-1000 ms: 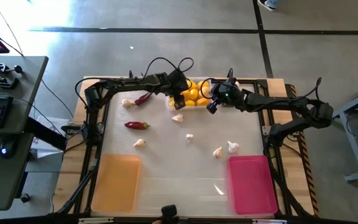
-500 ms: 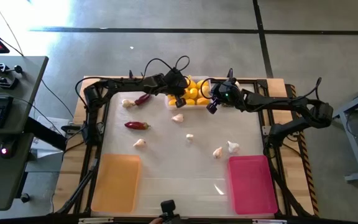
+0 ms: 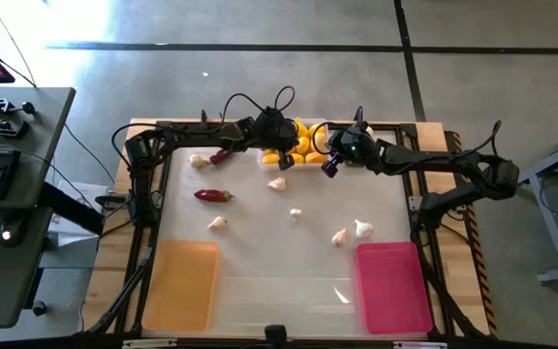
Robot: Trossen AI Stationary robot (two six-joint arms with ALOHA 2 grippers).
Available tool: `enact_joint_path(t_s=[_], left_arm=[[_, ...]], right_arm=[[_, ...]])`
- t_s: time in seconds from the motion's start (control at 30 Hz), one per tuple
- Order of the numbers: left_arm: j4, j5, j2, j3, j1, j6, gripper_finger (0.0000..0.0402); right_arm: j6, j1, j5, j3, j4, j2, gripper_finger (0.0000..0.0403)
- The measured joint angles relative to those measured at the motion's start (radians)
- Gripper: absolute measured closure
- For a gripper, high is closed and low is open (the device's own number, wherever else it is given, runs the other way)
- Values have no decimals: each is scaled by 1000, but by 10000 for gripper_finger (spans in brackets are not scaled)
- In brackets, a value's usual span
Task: Sort produce into baskets
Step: Put the top right garlic into the pink bin
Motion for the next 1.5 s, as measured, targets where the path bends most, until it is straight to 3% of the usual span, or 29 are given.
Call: enact_joint_path(t_s=[0.2, 0.43, 0.57, 1.1, 1.5], left_arm=[[120, 63, -2, -18, -39, -2, 397], [525, 106, -2, -199, -58, -52, 397], [644, 108, -26, -290, -77, -51, 397], [855, 111, -380, -728, -103, -51, 397], [807, 99, -456, -814, -103, -123, 397]], right_arm=[[-26, 35, 4, 0, 14, 0, 403], [-20, 56, 4, 0, 28, 0, 403], [10, 48, -8, 0, 34, 0, 403], [76, 71, -3, 0, 11, 15, 403], [134, 110, 82, 1, 11, 88, 403]])
